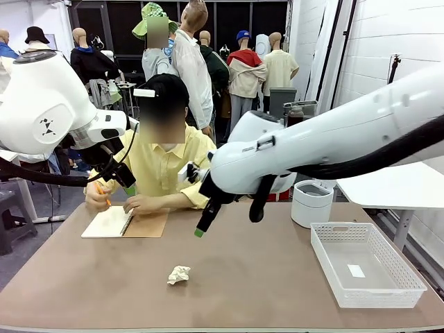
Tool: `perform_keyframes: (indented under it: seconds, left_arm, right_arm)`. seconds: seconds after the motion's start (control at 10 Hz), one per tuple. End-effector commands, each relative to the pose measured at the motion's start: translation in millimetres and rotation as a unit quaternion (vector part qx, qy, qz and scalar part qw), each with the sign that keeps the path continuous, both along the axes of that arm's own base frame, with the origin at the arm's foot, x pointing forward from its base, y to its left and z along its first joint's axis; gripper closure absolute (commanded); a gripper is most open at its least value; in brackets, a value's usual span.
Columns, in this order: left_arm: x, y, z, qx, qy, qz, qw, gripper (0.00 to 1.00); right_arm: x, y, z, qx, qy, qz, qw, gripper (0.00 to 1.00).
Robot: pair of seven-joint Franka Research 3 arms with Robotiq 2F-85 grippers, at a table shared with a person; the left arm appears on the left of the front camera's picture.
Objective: Sort the paper based on its condition.
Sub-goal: If a person hands you a paper, place it in the Organizing basket , and if it's crumpled, put it in the Trash can.
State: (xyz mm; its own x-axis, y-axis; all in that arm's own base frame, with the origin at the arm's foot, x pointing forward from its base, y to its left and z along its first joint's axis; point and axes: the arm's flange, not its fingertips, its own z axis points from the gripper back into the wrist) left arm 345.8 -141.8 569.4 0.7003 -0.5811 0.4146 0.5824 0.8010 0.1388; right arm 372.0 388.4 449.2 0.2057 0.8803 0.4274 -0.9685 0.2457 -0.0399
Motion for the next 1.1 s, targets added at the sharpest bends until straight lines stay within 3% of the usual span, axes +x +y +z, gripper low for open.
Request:
perform_keyframes:
  seconds: [0.0,0.3,1.0]
  left_arm:
    - [0.3,1.3,0.6,-0.001,0.000,0.000,1.000,0.00]
    - [0.3,1.3,0.6,-0.001,0.000,0.000,1.000,0.00]
    - [0.3,1.3,0.6,-0.001,0.000,0.000,1.000,0.00]
  right_arm:
    - [13.1,21.1,-11.3,-0.023,0.001,0.042,0.999,0.00]
    - [8.7,37.3,-33.3,-0.043,0.009,0.060,0.997,0.00]
    - [6.5,38.8,-42.3,-0.039,0.002,0.061,0.997,0.00]
